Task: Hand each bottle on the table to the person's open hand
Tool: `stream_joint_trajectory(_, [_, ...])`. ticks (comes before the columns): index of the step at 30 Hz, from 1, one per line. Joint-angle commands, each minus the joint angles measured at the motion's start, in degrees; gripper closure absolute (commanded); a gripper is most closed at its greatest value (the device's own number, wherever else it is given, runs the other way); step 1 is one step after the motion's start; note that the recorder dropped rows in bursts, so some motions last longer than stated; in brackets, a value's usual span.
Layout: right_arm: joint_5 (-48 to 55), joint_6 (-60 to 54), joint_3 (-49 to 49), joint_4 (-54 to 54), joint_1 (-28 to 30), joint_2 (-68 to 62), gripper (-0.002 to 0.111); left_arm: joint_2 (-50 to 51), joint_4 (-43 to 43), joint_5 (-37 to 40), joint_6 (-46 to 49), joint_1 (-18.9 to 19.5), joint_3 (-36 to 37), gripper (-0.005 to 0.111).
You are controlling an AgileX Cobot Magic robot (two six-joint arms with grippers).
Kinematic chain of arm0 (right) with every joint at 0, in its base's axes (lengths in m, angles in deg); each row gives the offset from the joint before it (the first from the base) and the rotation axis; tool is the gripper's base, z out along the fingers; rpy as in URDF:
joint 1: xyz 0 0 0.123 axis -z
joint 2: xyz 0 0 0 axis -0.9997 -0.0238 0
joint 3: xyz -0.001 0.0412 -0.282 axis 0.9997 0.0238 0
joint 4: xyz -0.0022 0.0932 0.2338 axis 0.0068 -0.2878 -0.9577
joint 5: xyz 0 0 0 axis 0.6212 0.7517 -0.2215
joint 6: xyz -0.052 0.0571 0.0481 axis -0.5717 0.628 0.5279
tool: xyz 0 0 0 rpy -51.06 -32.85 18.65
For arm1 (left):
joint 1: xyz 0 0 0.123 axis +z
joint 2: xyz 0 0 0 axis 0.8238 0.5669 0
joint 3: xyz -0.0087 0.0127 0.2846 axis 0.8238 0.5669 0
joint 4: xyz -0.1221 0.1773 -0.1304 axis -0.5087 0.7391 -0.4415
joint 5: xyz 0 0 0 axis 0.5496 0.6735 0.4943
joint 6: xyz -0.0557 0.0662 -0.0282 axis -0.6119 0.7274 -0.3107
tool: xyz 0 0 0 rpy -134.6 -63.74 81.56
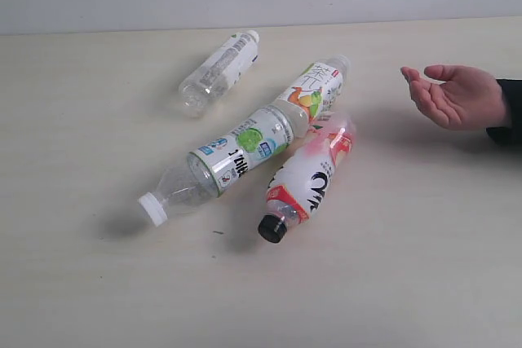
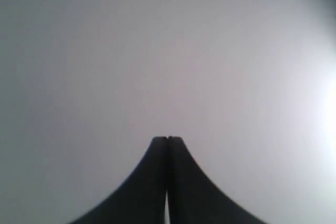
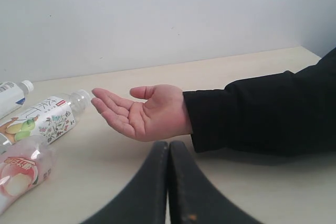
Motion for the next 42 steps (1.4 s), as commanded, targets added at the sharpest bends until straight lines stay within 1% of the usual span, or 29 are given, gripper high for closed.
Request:
stream_joint_trajectory(1, [-0.48, 0.03, 0.25, 0.23, -0.11, 0.32, 0.108, -0.02, -3.52, -3.27, -0.72, 0.09, -4.28, 0.107])
stream_joint_trajectory(3, [-0.48, 0.03, 0.25, 0.23, -0.11, 0.32, 0.108, 2.33, -5.57, -0.25, -0.79, 0.09, -7.73, 0.107])
stream_joint_trajectory(7, [-0.48, 0.03, 0.25, 0.23, -0.11, 0.32, 0.108, 10.96, -5.72, 15.33, -0.52, 0.09, -19.23, 0.107])
stream_joint_trajectory(12, [-0.48, 0.03, 0.25, 0.23, -0.11, 0.32, 0.108, 29.09, 3.24, 35.72, -0.64, 0.09, -33.74, 0.107])
stream_joint_trajectory(14, [-0.48, 0.03, 0.25, 0.23, -0.11, 0.32, 0.108, 36.73, 5.51, 43.33, -0.64, 0.09, -38.77, 0.107])
stream_joint_trajectory(16, [-0.48, 0.03, 0.25, 0.23, -0.11, 0.32, 0.108, 45.33, 5.62, 51.37, -0.48, 0.09, -43.44, 0.107])
stream_joint_trajectory(18, [-0.48, 0.03, 0.25, 0.23, -0.11, 0.32, 0.108, 53.72, 5.11, 61.40, 1.04, -0.64, -48.54, 0.107])
stream_joint_trajectory(20, [-0.48, 0.03, 0.25, 0.23, -0.11, 0.32, 0.108, 60.76, 2.21, 71.92, 5.79, -2.57, -53.53, 0.107])
stream_joint_trajectory(22, [-0.48, 0.03, 0.25, 0.23, -0.11, 0.32, 0.108, 67.15, -2.45, 80.14, 14.25, -5.19, -57.83, 0.107])
stream_joint_trajectory(23, [-0.48, 0.03, 0.25, 0.23, -0.11, 0.32, 0.108, 71.05, -6.24, 84.91, 19.16, -7.19, -60.52, 0.107])
stream_joint_trajectory(24, [-0.48, 0.03, 0.25, 0.23, -0.11, 0.32, 0.108, 73.48, -8.55, 87.96, 24.10, -8.58, -62.32, 0.107])
stream_joint_trajectory(26, [-0.48, 0.03, 0.25, 0.23, -0.11, 0.32, 0.108, 79.14, -11.82, 94.88, 30.49, -12.37, -66.90, 0.106])
stream_joint_trajectory(28, [-0.48, 0.03, 0.25, 0.23, -0.11, 0.32, 0.108, 83.53, -11.93, 99.49, 32.73, -16.00, -70.82, 0.104])
stream_joint_trajectory(29, [-0.48, 0.03, 0.25, 0.23, -0.11, 0.32, 0.108, 86.14, -11.93, 101.61, 34.38, -18.45, -72.83, 0.100])
stream_joint_trajectory(31, [-0.48, 0.03, 0.25, 0.23, -0.11, 0.32, 0.108, 89.33, -11.93, 104.96, 35.64, -21.63, -76.25, 0.094])
stream_joint_trajectory(32, [-0.48, 0.03, 0.25, 0.23, -0.11, 0.32, 0.108, 91.53, -11.93, 106.67, 35.89, -23.81, -78.34, 0.089])
stream_joint_trajectory(35, [-0.48, 0.03, 0.25, 0.23, -0.11, 0.32, 0.108, 95.89, -11.93, 108.45, 36.41, -28.20, -82.30, 0.074])
stream_joint_trajectory(36, [-0.48, 0.03, 0.25, 0.23, -0.11, 0.32, 0.108, 97.26, -11.93, 108.58, 36.51, -29.25, -83.29, 0.070])
stream_joint_trajectory(39, [-0.48, 0.03, 0.25, 0.23, -0.11, 0.32, 0.108, 100.79, -11.93, 109.05, 37.42, -32.60, -86.28, 0.052])
stream_joint_trajectory(41, [-0.48, 0.03, 0.25, 0.23, -0.11, 0.32, 0.108, 103.28, -11.93, 110.70, 39.78, -34.56, -87.91, 0.040])
stream_joint_trajectory(42, [-0.48, 0.03, 0.25, 0.23, -0.11, 0.32, 0.108, 104.29, -11.93, 111.65, 40.95, -35.32, -88.44, 0.036])
